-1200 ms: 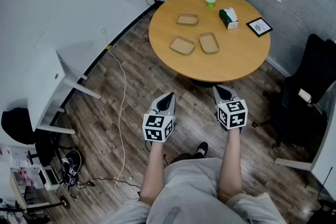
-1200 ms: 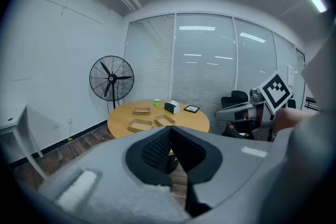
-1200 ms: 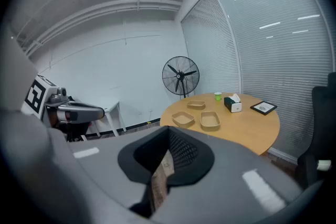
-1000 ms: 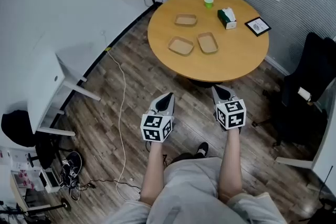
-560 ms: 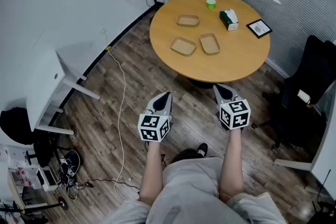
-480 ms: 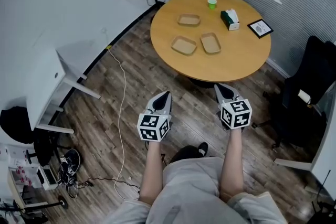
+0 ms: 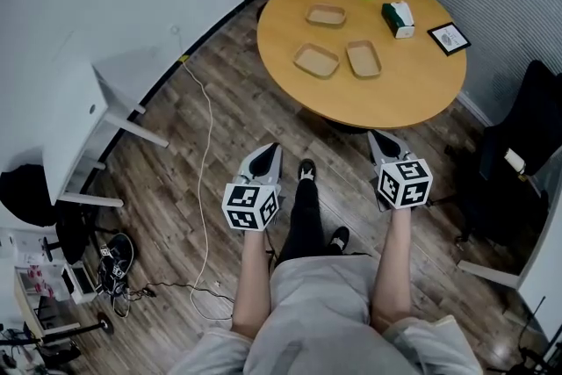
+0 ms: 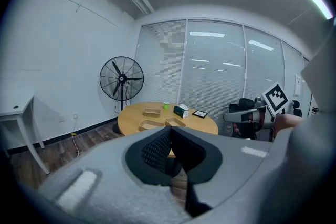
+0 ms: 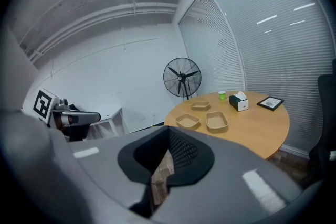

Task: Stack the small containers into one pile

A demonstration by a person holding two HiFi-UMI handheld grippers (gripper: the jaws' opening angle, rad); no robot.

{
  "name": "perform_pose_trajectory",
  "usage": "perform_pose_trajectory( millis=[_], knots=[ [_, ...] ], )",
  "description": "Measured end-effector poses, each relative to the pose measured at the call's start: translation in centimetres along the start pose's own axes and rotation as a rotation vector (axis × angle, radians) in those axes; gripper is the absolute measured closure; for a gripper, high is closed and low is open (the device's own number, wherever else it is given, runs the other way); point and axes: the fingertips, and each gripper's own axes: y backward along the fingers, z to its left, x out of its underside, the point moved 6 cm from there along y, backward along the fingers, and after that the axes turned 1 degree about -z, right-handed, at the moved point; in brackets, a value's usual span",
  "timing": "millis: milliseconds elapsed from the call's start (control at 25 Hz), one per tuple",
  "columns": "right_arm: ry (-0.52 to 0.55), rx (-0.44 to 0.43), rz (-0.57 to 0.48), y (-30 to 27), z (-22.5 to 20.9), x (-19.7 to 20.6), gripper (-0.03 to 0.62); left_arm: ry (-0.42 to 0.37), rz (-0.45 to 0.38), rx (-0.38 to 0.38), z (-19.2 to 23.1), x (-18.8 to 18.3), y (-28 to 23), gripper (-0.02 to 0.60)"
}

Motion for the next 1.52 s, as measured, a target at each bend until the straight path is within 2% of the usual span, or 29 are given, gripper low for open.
perform_pose_trajectory(
  millis=[280,440,720,960,1160,1520],
  knots=[
    [0.018,0.032,0.002,-4.0,-2.1,-2.0,0.594,0.004,-0.004,0.039,3.1,-1.9,-6.2,0.577],
    [0.038,0.091,0.007,-6.4,-5.2,-3.1,0.594,-0.001,0.002,0.075,4.4,-3.8,-11.6,0.577],
    [-0.004,0.154,0.059,-12.6,-9.9,-4.4,0.594,0.003,0.029,0.110,8.4,-6.5,-20.1,0.577],
    [-0.018,0.191,0.093,-17.7,-11.6,-6.3,0.594,0.010,0.055,0.126,12.5,-8.6,-25.7,0.577],
    [-0.021,0.226,0.125,-20.7,-13.0,-7.3,0.594,0.020,0.078,0.154,14.5,-9.2,-29.9,0.577],
    [-0.068,0.290,0.168,-25.8,-14.6,-6.9,0.594,0.024,0.137,0.212,18.0,-8.6,-35.8,0.577]
  ],
)
